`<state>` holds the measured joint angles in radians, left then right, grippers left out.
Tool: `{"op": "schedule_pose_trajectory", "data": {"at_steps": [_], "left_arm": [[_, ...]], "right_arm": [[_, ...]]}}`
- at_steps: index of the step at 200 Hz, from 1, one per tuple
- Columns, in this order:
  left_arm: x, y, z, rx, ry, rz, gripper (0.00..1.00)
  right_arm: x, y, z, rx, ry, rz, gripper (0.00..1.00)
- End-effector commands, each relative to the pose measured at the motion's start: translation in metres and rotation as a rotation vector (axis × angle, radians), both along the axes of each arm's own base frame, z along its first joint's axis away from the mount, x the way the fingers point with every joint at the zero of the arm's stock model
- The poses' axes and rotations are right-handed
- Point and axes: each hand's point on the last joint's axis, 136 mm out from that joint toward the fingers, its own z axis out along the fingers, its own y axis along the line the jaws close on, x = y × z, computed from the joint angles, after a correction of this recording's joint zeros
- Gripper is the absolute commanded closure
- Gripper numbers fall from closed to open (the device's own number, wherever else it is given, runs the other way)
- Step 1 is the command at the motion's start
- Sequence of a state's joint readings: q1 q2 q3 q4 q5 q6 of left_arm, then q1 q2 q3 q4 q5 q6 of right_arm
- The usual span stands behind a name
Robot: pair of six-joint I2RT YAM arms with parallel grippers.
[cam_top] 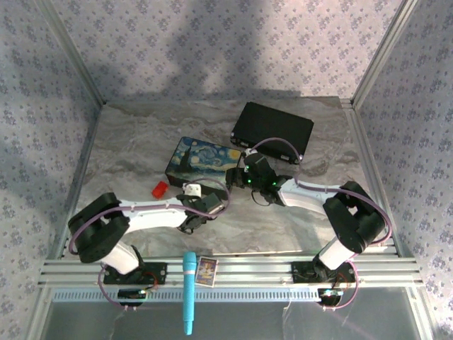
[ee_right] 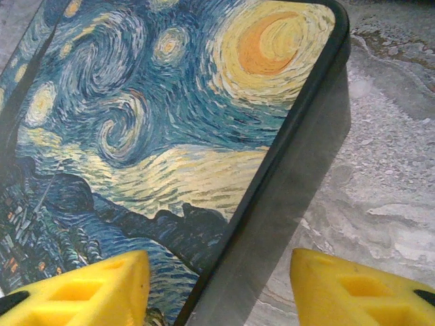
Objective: Unlock a padlock with a key
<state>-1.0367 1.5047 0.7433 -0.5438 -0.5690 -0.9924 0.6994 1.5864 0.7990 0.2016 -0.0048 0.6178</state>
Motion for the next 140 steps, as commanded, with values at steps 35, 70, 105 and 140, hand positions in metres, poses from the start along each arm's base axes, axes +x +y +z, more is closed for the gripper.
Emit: {"op": "schedule_pose_trajectory", "data": {"at_steps": [35,70,105,140], "left_arm": [[0.019,0.012,0.090,-0.232,-0.191,0.013,0.00],[0.020,0.035,0.118,-0.425,-0.214,0.079,0.00],[0.015,0.061,0.121,-0.547,-0.208,0.142,0.00],[0.011,0.081,0.110,-0.646,-0.151,0.220,0.00]], "right_arm": [[-0.001,-0.030,-0.003,-0.239,0.051,0.056,0.17],[0.007,-0.043,0.046,-0.251,-0.031,-0.062,0.01],[-0.017,-0.030,0.078,-0.264,-0.081,-0.024,0.01],[-0.061,0.028,0.091,-0.281,-0.159,0.075,0.01]]}}
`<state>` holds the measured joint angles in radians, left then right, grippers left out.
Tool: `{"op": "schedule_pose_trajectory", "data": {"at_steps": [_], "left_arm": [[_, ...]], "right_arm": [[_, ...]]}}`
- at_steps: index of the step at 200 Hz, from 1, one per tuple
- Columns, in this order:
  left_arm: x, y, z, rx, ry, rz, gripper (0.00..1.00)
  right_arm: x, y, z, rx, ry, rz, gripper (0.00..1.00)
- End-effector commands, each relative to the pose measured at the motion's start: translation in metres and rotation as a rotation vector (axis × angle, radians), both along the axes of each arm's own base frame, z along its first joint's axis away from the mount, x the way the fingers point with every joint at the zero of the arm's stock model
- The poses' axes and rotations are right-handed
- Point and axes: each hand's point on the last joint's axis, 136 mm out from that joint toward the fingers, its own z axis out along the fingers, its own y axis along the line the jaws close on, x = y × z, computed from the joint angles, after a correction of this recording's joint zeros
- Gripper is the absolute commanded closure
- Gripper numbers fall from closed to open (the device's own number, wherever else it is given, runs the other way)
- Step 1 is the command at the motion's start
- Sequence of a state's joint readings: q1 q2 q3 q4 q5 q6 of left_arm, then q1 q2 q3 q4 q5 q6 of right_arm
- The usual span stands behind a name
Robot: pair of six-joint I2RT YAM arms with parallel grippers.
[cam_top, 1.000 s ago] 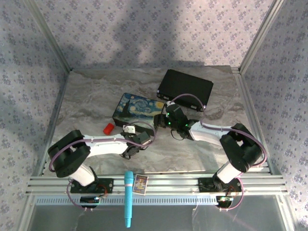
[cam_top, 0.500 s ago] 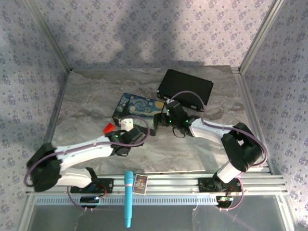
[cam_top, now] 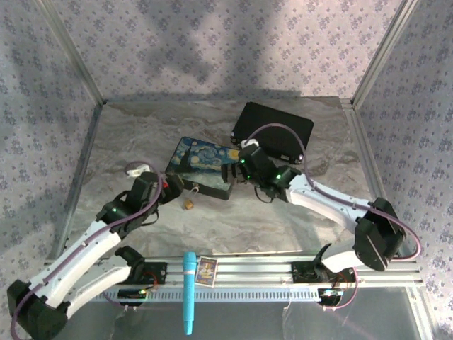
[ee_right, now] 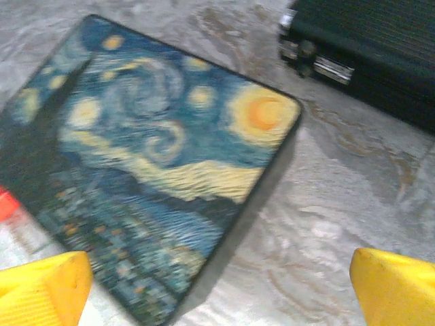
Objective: Unlock a padlock with a key
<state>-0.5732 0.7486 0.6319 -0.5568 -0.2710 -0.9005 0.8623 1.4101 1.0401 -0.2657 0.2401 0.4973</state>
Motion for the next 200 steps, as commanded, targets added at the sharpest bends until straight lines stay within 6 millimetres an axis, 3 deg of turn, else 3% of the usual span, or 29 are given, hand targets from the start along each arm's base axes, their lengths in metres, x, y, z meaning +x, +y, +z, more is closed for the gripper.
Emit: {"op": "schedule_pose_trajectory", "data": {"at_steps": [1,19,31,36,47,68,95,171,200], "left_arm": [[-0.012,0.001,-0.013,-0.075,0.078,-0.040,0.00],[-0.013,0.013,-0.017,-0.113,0.089,-0.003,0.00],[-0.015,0.023,-0.022,-0.118,0.104,0.031,0.00],[-0.017,0.028,-0.025,-0.104,0.113,0.050,0.00],[-0.021,0.037,-0.031,-0.067,0.132,0.081,0.00],[-0.025,0.037,-0.040,-0.066,0.154,0.075,0.00],[-0.027,0.041,-0.039,-0.072,0.131,0.093,0.00],[-0.031,0.036,-0.054,-0.103,0.151,0.080,0.00],[-0.032,0.037,-0.063,-0.091,0.159,0.084,0.00]], "right_arm": [[-0.030,0.025,0.002,-0.060,-0.030,0.027,0.01],[-0.050,0.061,-0.007,-0.098,-0.040,0.086,0.03],[-0.058,0.075,-0.027,-0.156,-0.014,0.099,0.04],[-0.057,0.088,-0.021,-0.137,-0.011,0.103,0.05],[-0.062,0.107,-0.041,-0.133,0.041,0.133,0.08],[-0.067,0.135,-0.070,-0.107,0.103,0.182,0.12],[-0.062,0.149,-0.100,-0.192,0.128,0.175,0.14],[-0.047,0.157,-0.139,-0.277,0.130,0.085,0.28],[-0.045,0.164,-0.146,-0.269,0.119,0.079,0.29]]}}
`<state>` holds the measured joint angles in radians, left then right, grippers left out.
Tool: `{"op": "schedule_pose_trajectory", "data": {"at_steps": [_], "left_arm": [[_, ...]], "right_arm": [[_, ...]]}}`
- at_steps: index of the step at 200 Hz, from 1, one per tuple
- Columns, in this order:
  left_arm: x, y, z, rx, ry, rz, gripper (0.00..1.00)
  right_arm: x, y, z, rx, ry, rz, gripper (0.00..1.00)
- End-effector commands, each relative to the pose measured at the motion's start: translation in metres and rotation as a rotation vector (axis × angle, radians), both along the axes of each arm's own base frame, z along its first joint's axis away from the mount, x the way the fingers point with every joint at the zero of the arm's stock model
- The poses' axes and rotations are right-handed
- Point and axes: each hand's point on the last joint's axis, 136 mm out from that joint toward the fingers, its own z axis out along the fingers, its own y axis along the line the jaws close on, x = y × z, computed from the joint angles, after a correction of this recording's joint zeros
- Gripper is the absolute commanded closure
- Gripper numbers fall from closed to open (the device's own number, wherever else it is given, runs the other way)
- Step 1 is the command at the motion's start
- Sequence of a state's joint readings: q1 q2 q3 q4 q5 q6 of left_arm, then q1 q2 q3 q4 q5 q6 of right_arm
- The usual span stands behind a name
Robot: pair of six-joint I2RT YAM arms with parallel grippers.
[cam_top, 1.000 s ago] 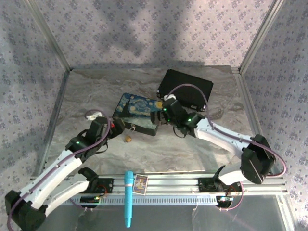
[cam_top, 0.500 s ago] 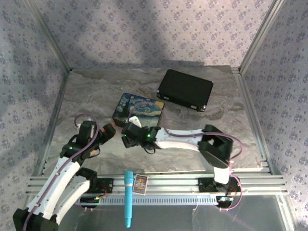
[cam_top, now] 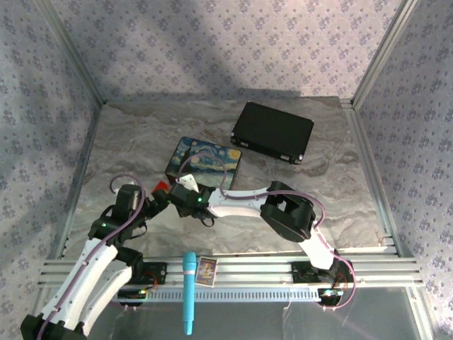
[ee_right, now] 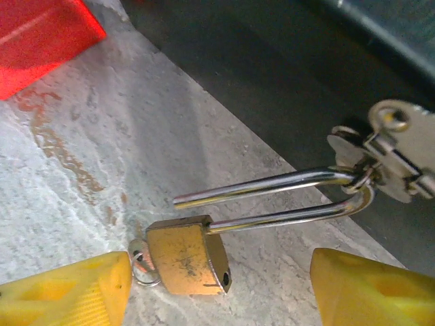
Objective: Unlock a padlock with a key
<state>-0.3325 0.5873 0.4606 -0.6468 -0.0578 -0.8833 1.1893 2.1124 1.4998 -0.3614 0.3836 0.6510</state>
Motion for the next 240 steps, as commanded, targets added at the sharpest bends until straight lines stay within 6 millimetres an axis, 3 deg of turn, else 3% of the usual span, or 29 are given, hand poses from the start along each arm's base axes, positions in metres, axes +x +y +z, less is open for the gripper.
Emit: {"op": "schedule_pose_trajectory", "data": {"at_steps": [1,47,73,118,157,199,203,240], "left_arm": [[0.001,0.000,-0.006,-0.008,0.005,0.005,0.00],[0.001,-0.002,-0.008,-0.021,0.004,0.006,0.00],[0.001,-0.001,-0.008,-0.018,0.002,0.007,0.00],[0.002,-0.002,-0.008,-0.019,0.002,0.006,0.00],[0.003,0.000,-0.004,0.017,0.005,-0.015,0.00],[0.011,-0.003,0.019,0.103,-0.078,-0.131,0.00],[0.013,-0.005,0.022,0.113,-0.094,-0.156,0.00],[0.019,-0.016,0.043,0.235,-0.168,-0.276,0.00]], "right_arm": [[0.005,0.003,-0.009,-0.016,-0.020,-0.038,0.29],[0.004,-0.001,-0.028,-0.087,-0.022,-0.040,0.32],[-0.001,-0.002,-0.034,-0.109,-0.007,-0.027,0.39],[-0.015,-0.014,-0.027,-0.065,0.045,-0.016,0.61],[-0.025,-0.025,-0.024,-0.016,0.063,0.012,0.68],[-0.038,-0.035,-0.018,0.057,0.112,0.070,0.71],[-0.043,-0.045,-0.026,0.039,0.126,0.075,0.71],[-0.054,-0.066,-0.027,0.169,0.170,0.110,0.75]]}}
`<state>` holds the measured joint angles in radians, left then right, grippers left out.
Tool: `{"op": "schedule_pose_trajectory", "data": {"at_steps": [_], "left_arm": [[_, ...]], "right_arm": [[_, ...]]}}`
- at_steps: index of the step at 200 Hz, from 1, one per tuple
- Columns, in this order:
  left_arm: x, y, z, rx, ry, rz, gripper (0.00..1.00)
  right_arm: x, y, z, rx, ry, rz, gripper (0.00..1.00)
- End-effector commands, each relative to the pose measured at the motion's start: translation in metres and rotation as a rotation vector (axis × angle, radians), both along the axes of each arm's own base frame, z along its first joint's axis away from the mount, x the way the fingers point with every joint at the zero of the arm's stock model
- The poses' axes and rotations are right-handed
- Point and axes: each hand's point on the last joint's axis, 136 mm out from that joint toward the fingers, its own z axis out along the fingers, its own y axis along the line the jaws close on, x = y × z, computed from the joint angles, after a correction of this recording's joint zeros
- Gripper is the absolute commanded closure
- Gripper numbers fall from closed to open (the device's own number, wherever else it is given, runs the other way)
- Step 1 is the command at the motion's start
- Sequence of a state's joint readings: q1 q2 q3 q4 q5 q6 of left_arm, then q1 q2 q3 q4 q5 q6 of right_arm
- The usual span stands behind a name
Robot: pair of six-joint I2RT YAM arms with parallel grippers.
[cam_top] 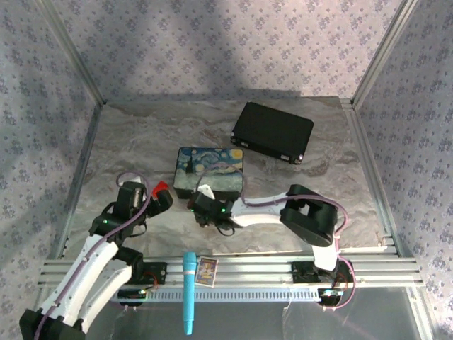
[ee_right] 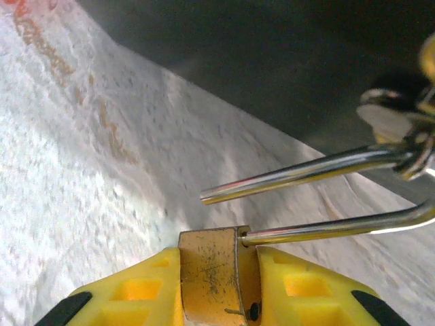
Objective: Unlock a padlock with a key
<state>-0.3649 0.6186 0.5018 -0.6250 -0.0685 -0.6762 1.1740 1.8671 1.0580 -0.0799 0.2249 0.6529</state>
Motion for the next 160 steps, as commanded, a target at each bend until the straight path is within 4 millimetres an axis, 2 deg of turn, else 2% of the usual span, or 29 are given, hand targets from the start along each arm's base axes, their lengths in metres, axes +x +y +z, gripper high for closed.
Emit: {"op": "schedule_pose_trajectory", "data": {"at_steps": [1,25,58,83,106,119,135,160], "left_arm": [[0.011,-0.008,0.029,0.104,-0.104,-0.104,0.00],[0.017,-0.020,0.037,0.246,-0.126,-0.153,0.00],[0.031,-0.060,0.046,0.505,-0.166,-0.305,0.00],[0.043,-0.094,0.034,0.679,-0.147,-0.462,0.00],[0.042,-0.125,0.020,0.777,-0.175,-0.645,0.00],[0.042,-0.132,0.015,0.800,-0.180,-0.689,0.03],[0.043,-0.133,0.013,0.803,-0.188,-0.696,0.11],[0.037,-0.144,-0.004,0.769,-0.168,-0.786,0.18]], "right_arm": [[-0.014,-0.019,-0.014,0.039,0.077,0.047,0.75],[-0.017,-0.029,-0.014,0.111,0.095,0.055,0.76],[-0.017,-0.039,-0.010,0.155,0.050,0.078,0.78],[-0.015,-0.045,-0.014,0.197,0.051,0.056,0.79],[-0.015,-0.044,-0.011,0.257,0.045,0.040,0.79],[-0.014,-0.045,-0.010,0.279,0.039,0.026,0.80],[-0.011,-0.049,-0.008,0.301,0.021,0.004,0.83],[-0.008,-0.050,-0.009,0.336,0.018,-0.019,0.85]]}}
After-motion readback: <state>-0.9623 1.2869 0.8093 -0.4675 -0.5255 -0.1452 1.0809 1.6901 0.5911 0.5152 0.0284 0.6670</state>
